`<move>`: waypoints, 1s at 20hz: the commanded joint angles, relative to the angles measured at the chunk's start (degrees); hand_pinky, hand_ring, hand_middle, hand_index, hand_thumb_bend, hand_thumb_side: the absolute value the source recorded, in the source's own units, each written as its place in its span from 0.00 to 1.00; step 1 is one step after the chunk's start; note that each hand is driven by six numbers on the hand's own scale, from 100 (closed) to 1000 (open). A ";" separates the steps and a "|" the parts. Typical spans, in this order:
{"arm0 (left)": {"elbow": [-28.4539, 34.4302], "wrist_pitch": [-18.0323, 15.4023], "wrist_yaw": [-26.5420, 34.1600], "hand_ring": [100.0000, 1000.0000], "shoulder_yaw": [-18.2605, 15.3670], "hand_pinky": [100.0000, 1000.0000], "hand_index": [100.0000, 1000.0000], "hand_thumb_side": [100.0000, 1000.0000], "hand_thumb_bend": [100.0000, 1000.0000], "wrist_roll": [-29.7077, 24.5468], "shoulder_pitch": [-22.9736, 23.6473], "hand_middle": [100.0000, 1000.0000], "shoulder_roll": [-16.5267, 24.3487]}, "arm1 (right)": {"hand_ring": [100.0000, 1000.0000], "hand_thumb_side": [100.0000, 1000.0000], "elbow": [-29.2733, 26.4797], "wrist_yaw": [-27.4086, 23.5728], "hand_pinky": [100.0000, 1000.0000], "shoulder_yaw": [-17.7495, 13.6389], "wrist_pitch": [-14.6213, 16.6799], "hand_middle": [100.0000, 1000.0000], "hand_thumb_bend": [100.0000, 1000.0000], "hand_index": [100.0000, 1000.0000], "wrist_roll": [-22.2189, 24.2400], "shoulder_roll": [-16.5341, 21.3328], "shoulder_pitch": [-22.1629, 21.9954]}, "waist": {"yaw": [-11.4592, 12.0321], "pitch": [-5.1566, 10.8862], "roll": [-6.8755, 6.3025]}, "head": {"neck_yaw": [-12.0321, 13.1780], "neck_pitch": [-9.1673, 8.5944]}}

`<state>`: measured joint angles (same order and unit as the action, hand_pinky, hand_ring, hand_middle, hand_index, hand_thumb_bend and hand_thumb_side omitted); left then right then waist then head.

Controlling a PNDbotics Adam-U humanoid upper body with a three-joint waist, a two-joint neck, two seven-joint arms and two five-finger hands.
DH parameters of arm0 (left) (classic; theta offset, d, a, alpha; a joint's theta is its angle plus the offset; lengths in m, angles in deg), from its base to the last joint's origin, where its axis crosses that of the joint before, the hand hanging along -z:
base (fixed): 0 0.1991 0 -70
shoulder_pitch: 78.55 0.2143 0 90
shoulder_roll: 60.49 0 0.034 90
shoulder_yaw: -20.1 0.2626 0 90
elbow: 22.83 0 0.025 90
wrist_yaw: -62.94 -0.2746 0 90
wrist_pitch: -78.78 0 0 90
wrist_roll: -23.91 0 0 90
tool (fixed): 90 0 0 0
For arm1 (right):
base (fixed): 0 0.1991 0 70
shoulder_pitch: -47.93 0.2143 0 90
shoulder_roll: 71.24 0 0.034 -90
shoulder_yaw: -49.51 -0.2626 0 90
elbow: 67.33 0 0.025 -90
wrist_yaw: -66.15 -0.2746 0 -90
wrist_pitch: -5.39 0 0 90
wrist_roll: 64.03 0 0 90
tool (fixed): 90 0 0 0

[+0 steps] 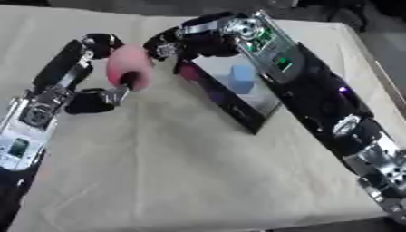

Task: Pick up the objects with one hand, pass them to the other hand, and then place them into the box on the other side of the table.

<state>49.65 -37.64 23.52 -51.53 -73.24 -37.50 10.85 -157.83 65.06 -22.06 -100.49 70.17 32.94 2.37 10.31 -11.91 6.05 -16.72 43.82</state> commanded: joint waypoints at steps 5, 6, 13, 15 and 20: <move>0.35 -0.05 -1.42 0.61 -0.51 0.69 0.47 0.37 0.00 0.81 -1.85 0.53 -1.37 | 1.00 0.76 -0.37 2.02 0.79 0.04 0.51 0.98 0.00 1.00 0.74 2.07 1.32 | 0.35 2.27 0.78 | -0.75 0.29; 0.31 -0.08 -1.52 0.61 -0.51 0.69 0.47 0.37 0.00 0.86 -1.86 0.53 -1.43 | 1.00 0.76 -0.27 2.10 0.79 0.08 0.63 0.98 0.00 1.00 0.96 2.00 1.30 | 0.41 2.25 0.82 | -0.94 0.29; 0.32 -0.36 -1.70 0.61 -0.34 0.69 0.47 0.37 0.00 1.23 -2.09 0.53 -1.92 | 1.00 0.74 0.00 3.21 0.80 0.13 1.20 0.99 0.00 1.00 1.02 1.97 1.41 | 0.76 2.13 1.04 | -1.75 0.29; 0.47 -0.38 -1.65 0.61 -0.21 0.69 0.47 0.37 0.00 1.12 -2.18 0.53 -2.05 | 1.00 0.76 0.19 3.39 0.80 0.28 1.47 0.99 0.00 1.00 1.20 1.91 1.48 | 0.89 2.11 1.11 | -1.92 0.29; 0.38 -0.01 -1.90 0.60 -0.21 0.68 0.47 0.37 0.00 1.03 -2.32 0.53 -2.45 | 1.00 0.76 0.33 2.97 0.80 0.41 1.90 0.99 0.00 1.00 1.82 1.69 1.73 | 1.26 1.99 1.37 | -1.91 0.29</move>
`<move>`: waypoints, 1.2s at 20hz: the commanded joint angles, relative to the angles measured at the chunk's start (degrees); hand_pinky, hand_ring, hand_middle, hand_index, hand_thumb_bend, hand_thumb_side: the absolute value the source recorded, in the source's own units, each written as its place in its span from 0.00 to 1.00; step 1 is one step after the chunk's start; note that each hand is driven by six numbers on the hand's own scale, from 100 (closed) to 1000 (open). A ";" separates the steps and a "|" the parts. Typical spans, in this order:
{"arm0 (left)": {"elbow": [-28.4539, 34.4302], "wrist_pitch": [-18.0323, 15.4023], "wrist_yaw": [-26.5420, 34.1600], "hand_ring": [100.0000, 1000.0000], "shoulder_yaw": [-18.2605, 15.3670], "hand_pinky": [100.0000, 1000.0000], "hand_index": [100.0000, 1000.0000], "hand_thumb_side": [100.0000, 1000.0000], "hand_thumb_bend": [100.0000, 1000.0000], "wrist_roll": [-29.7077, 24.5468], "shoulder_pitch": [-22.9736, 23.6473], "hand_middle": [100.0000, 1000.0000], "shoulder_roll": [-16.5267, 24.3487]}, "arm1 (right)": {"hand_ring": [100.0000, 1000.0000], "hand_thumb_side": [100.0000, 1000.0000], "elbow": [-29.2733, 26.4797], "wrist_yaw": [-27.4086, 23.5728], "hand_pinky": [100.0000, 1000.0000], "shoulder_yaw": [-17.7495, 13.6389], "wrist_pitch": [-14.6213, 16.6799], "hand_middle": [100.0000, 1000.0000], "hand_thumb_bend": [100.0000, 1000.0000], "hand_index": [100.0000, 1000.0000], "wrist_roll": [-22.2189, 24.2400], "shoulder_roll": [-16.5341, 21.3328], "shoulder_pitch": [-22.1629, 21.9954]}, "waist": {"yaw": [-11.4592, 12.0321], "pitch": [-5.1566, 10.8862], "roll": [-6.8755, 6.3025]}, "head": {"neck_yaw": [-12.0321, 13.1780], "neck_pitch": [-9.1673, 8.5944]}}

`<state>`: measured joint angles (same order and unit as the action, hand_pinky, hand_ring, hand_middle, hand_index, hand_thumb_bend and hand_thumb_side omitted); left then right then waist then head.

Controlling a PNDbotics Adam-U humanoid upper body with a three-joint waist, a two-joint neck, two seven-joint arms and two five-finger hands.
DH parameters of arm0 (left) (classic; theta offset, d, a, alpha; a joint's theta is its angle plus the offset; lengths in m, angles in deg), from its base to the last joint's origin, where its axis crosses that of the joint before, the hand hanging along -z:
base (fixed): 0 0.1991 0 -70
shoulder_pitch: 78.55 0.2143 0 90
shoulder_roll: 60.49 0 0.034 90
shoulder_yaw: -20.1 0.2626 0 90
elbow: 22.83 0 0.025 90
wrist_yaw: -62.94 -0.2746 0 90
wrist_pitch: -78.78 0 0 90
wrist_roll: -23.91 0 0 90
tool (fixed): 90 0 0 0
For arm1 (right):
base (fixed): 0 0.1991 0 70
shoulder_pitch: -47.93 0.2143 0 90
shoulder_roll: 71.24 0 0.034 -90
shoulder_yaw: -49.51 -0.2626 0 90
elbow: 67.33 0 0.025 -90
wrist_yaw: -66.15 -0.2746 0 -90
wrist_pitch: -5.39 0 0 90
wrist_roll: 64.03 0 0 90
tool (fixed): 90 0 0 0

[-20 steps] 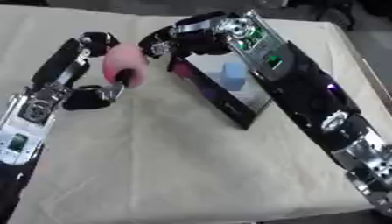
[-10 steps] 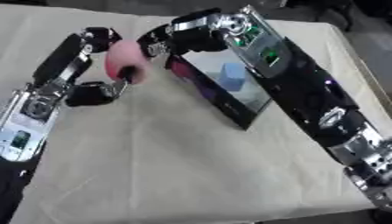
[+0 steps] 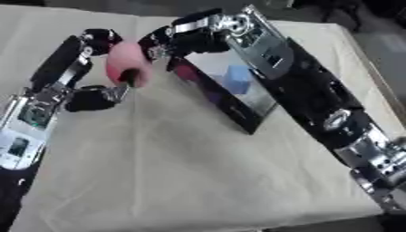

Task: Pick up the objects with one hand, pass them to the other hand, and then place them into the box on the other side of the table.

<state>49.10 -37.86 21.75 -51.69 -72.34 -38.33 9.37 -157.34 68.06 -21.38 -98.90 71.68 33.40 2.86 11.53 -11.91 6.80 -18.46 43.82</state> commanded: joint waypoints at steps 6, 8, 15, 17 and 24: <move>0.84 0.44 -0.94 0.60 -0.17 0.68 0.47 0.37 0.00 0.56 -1.50 0.53 -0.75 | 1.00 0.82 0.03 -1.85 0.79 -0.85 0.95 1.00 0.00 1.00 0.63 1.20 0.72 | 0.04 1.76 0.85 | 0.72 0.29; 0.76 0.45 -1.14 0.60 -0.18 0.68 0.47 0.36 0.00 0.66 -1.49 0.53 -0.70 | 1.00 0.97 -0.27 -2.58 0.78 -1.27 1.48 0.98 0.00 1.00 -0.23 1.43 0.60 | 0.02 1.69 0.85 | 0.97 0.29; 0.50 0.53 -1.75 0.60 -0.18 0.68 0.47 0.34 0.00 0.89 -1.40 0.53 -0.48 | 1.00 1.00 -0.45 -6.80 0.77 -2.36 1.57 0.99 0.00 1.00 -1.40 1.99 -0.05 | -0.02 1.63 0.78 | 1.21 0.29; 0.44 0.58 -1.91 0.60 -0.24 0.68 0.47 0.34 0.00 1.02 -1.42 0.52 -0.41 | 1.00 1.00 -0.58 -7.71 0.77 -2.69 1.62 0.99 0.00 1.00 -1.64 2.30 -0.20 | -0.06 1.61 0.77 | 1.20 0.29; 0.41 0.60 -2.15 0.60 -0.19 0.68 0.47 0.33 0.00 1.32 -1.64 0.52 -0.58 | 1.00 1.00 -0.83 -7.30 0.78 -2.33 2.08 0.99 0.00 1.00 -0.99 2.29 -0.44 | -0.03 1.53 0.76 | 1.13 0.29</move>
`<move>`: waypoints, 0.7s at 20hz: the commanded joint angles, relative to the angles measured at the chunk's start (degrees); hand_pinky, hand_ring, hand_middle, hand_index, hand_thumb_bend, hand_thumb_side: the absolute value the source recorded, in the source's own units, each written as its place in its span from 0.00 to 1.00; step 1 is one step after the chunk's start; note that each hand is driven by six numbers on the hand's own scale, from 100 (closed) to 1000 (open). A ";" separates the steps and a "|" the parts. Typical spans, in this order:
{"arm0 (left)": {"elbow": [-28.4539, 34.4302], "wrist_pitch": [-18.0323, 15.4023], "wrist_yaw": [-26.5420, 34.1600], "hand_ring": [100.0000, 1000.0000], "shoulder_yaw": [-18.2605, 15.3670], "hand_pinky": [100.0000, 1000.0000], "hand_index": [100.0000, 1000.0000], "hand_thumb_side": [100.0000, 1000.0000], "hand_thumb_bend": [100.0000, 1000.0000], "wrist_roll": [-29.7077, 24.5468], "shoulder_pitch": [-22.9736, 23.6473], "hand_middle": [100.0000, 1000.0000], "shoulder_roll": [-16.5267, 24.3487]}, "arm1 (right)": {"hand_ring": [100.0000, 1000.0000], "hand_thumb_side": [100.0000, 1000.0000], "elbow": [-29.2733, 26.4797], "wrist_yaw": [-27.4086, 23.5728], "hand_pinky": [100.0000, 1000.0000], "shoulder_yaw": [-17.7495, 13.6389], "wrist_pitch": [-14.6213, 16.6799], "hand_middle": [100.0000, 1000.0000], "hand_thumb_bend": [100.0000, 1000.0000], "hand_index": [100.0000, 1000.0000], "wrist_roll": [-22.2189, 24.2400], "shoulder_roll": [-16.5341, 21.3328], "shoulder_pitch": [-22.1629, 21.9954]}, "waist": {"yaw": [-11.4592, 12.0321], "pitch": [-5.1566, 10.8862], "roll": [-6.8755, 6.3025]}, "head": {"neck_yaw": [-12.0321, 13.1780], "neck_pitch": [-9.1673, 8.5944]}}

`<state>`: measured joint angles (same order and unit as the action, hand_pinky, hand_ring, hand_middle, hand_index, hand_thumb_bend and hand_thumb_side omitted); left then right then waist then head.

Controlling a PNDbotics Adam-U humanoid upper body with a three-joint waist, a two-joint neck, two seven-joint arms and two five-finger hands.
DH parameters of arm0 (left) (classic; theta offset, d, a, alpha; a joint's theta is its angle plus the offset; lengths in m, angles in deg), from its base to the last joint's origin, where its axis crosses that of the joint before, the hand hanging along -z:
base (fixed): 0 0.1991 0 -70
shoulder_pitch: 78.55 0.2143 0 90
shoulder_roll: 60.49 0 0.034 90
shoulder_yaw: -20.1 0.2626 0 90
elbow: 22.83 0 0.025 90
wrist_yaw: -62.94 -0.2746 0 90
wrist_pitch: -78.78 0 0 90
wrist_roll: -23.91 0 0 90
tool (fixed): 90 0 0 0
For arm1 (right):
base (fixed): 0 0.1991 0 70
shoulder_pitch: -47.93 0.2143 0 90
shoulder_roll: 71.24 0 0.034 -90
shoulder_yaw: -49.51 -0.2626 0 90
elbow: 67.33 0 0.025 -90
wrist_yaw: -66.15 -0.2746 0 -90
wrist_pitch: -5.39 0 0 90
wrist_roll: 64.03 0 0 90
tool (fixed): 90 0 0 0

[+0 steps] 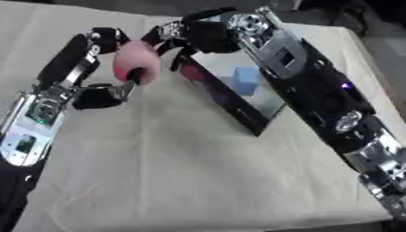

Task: Pick up the objects with one hand, pass them to the other hand, and then place them into the box on the other side of the table.

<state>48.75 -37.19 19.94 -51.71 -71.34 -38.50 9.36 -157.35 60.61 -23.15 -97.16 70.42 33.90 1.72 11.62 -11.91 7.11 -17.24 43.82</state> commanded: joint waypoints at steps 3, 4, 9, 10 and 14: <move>0.98 -0.10 -0.28 0.60 -0.16 0.67 0.47 0.33 0.00 0.59 -1.61 0.52 -0.61 | 1.00 1.00 -0.76 0.83 0.78 -0.39 0.54 0.98 0.00 1.00 0.53 1.72 0.68 | -0.07 1.55 0.50 | -0.17 0.29; 1.08 -0.12 -0.24 0.60 -0.13 0.67 0.47 0.33 0.00 0.71 -1.63 0.52 -0.62 | 1.00 1.00 -0.70 1.12 0.78 -0.32 0.62 0.98 0.00 1.00 0.62 1.69 0.66 | -0.06 1.54 0.53 | -0.18 0.29; 1.51 -0.44 -0.31 0.60 0.02 0.67 0.47 0.31 0.00 1.25 -1.77 0.52 -0.58 | 1.00 1.00 -0.43 2.88 0.79 -0.01 1.18 0.98 0.00 1.00 1.03 1.56 0.70 | -0.02 1.50 0.59 | -0.23 0.29; 1.66 -0.60 -0.31 0.60 0.07 0.67 0.47 0.30 0.00 1.40 -1.82 0.52 -0.58 | 1.00 1.00 -0.34 3.26 0.79 0.03 1.30 0.98 0.00 1.00 1.06 1.53 0.70 | -0.02 1.48 0.60 | -0.25 0.29; 2.03 -1.07 -0.46 0.60 0.26 0.67 0.47 0.30 0.00 1.88 -1.87 0.52 -0.57 | 1.00 1.00 0.01 4.69 0.80 0.40 1.89 0.98 0.00 1.00 1.45 1.39 0.73 | 0.01 1.42 0.67 | -0.32 0.29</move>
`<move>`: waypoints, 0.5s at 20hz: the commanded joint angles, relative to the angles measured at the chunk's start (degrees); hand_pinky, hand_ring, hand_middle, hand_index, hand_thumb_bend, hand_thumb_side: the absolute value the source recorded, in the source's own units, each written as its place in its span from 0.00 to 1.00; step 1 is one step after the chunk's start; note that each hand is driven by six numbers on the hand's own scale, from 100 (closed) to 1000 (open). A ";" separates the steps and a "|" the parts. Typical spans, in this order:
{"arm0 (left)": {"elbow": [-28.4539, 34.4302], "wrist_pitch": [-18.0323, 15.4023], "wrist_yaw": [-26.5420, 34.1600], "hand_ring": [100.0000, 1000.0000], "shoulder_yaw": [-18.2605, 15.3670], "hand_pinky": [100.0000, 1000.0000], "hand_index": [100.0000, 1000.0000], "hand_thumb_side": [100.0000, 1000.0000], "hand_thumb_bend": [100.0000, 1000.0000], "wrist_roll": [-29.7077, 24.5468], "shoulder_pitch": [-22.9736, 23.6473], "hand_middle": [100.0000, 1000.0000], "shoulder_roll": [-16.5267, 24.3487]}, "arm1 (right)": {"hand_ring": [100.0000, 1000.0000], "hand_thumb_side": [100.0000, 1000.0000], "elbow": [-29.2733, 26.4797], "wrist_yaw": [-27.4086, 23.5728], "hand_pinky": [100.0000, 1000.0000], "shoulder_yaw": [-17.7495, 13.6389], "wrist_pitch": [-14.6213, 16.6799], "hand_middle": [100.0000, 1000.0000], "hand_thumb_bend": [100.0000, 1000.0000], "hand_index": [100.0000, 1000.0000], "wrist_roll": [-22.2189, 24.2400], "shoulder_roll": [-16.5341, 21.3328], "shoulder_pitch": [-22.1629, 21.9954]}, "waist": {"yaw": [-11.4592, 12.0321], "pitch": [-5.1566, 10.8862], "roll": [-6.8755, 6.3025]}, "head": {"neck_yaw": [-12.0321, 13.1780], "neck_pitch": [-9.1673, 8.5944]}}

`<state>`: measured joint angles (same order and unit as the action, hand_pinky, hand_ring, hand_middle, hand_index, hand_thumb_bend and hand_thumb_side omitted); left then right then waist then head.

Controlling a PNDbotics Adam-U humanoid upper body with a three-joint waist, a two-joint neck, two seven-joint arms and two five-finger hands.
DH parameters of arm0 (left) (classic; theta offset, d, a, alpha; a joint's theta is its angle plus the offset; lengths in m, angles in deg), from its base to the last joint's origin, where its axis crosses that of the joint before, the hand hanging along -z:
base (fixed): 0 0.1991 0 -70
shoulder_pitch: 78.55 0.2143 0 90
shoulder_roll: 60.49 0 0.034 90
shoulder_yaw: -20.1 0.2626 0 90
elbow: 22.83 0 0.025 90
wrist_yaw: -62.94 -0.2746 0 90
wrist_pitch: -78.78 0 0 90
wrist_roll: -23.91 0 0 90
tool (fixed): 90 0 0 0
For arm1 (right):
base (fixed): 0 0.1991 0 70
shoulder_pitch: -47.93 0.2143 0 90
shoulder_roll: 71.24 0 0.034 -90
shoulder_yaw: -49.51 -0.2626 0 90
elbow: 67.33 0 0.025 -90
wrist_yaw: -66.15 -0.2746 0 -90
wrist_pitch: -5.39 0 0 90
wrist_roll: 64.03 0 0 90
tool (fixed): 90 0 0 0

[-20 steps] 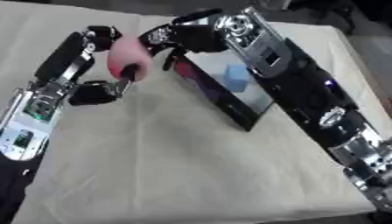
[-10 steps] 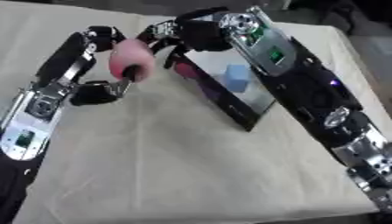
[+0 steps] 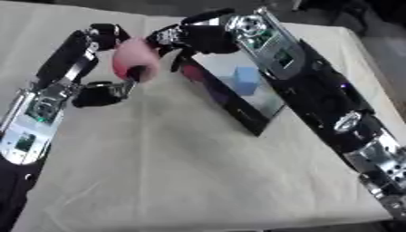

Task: Pick up the objects with one hand, pass them to the other hand, and then place them into the box on the other side of the table.

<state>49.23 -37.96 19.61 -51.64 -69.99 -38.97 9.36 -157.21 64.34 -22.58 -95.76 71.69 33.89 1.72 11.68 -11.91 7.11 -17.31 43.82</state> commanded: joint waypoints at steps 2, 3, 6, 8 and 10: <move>1.71 -0.48 -0.12 0.60 0.28 0.67 0.47 0.30 0.00 0.73 -1.36 0.52 -0.59 | 1.00 1.00 0.00 1.67 0.80 -0.01 0.85 0.98 0.00 1.00 0.48 1.34 0.71 | -0.05 1.39 0.72 | -0.22 0.29; 1.77 -0.58 -0.09 0.60 0.35 0.67 0.47 0.30 0.00 0.76 -1.34 0.52 -0.59 | 1.00 1.00 0.08 1.97 0.80 0.02 0.99 0.98 0.00 1.00 0.53 1.31 0.71 | -0.05 1.38 0.73 | -0.21 0.29; 1.88 -0.75 0.06 0.60 0.48 0.67 0.47 0.30 0.00 0.75 -1.28 0.52 -0.60 | 1.00 1.00 0.27 2.37 0.80 0.12 1.41 0.98 0.00 1.00 0.77 1.20 0.69 | -0.03 1.34 0.77 | -0.20 0.29; 1.92 -0.80 0.04 0.60 0.51 0.67 0.47 0.29 0.00 0.73 -1.25 0.52 -0.60 | 1.00 1.00 0.40 2.31 0.79 0.14 1.56 0.97 0.00 1.00 0.92 1.11 0.66 | -0.01 1.31 0.78 | -0.15 0.29; 1.89 -0.78 -0.29 0.60 0.50 0.67 0.47 0.28 0.00 0.66 -1.22 0.52 -0.59 | 1.00 1.00 0.41 2.01 0.79 0.16 1.79 0.95 0.00 1.00 1.20 1.04 0.62 | -0.02 1.29 0.78 | -0.11 0.29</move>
<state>49.71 -38.54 19.44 -51.29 -69.44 -38.97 9.36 -156.66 66.36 -22.09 -94.29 72.71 33.87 1.72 11.71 -11.91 7.39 -17.32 43.82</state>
